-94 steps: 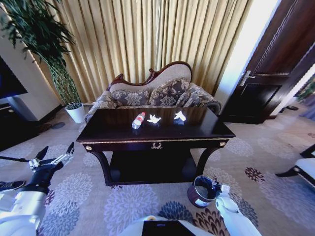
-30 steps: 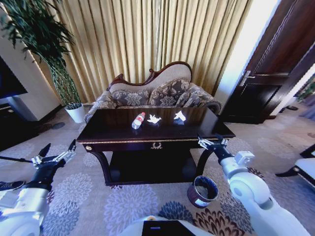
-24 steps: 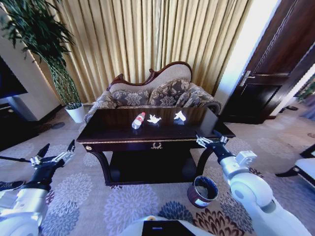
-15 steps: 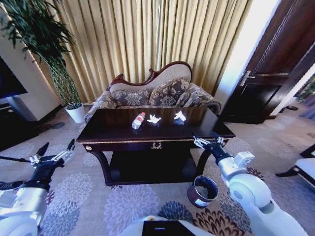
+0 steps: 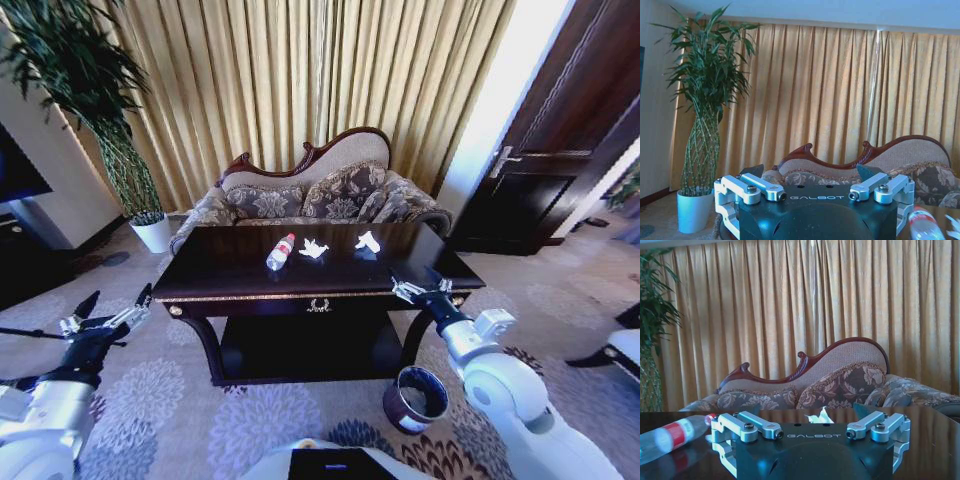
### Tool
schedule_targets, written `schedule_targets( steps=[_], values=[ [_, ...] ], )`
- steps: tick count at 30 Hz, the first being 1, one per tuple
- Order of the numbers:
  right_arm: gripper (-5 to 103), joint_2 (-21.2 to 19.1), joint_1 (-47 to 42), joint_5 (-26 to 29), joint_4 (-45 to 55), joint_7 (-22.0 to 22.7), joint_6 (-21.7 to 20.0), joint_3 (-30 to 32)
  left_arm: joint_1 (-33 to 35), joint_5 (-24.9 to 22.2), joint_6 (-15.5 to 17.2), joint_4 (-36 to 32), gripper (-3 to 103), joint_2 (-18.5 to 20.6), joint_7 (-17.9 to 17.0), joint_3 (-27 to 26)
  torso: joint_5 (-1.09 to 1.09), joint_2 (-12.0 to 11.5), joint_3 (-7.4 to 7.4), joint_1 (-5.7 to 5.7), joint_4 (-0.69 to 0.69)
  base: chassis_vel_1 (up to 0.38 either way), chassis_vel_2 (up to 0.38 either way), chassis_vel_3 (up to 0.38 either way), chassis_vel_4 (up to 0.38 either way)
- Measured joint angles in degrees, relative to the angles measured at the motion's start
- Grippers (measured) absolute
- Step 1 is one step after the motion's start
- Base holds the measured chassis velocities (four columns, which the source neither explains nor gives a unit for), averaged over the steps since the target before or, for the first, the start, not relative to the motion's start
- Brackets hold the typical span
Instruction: Move to the front of the table and place the trash on the table into the trash bin.
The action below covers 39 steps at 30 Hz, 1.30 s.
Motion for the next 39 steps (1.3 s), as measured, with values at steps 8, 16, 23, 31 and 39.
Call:
schedule_targets(
  steps=[8, 16, 23, 31, 39],
  values=[
    [100, -0.05, -0.03, -0.47, -0.25, 0.10, 0.58, -0.73, 0.05, 0.21, -0.09, 0.00, 100, -0.46, 0.03, 0.36, 0.00, -0.03, 0.02, 0.07, 0.00, -0.170, 0.179, 0.191, -0.185],
    [100, -2.15, 3.09, 3.57, -5.08, 1.61, -0.97, -2.58, 0.68, 0.25, -0.13, 0.00, 100, -0.46, 0.04, 0.02, 0.00, 0.04, -0.03, -0.06, 0.00, 0.008, -0.008, -0.008, -0.001],
    [100, -6.20, 12.86, 9.56, -13.08, 1.86, -3.69, -7.02, 1.41, 1.43, -0.14, 0.00, 100, -0.73, 0.11, 0.25, 0.00, 0.00, 0.01, 0.03, 0.01, 0.003, -0.007, -0.006, 0.009],
    [100, -9.43, 25.14, 13.23, -21.92, 2.34, -6.91, -15.28, 2.13, 1.80, -0.30, 0.00, 100, -1.05, 0.07, -0.28, 0.00, 0.00, 0.00, 0.01, 0.00, 0.000, 0.000, 0.000, 0.000],
    [100, -7.83, 38.55, 14.28, -31.83, 6.03, -8.54, -24.35, 2.56, 1.83, -0.54, 0.00, 100, -1.39, 0.02, -0.67, -0.01, 0.00, 0.00, 0.02, 0.01, 0.000, 0.000, 0.000, 0.000]
  ],
)
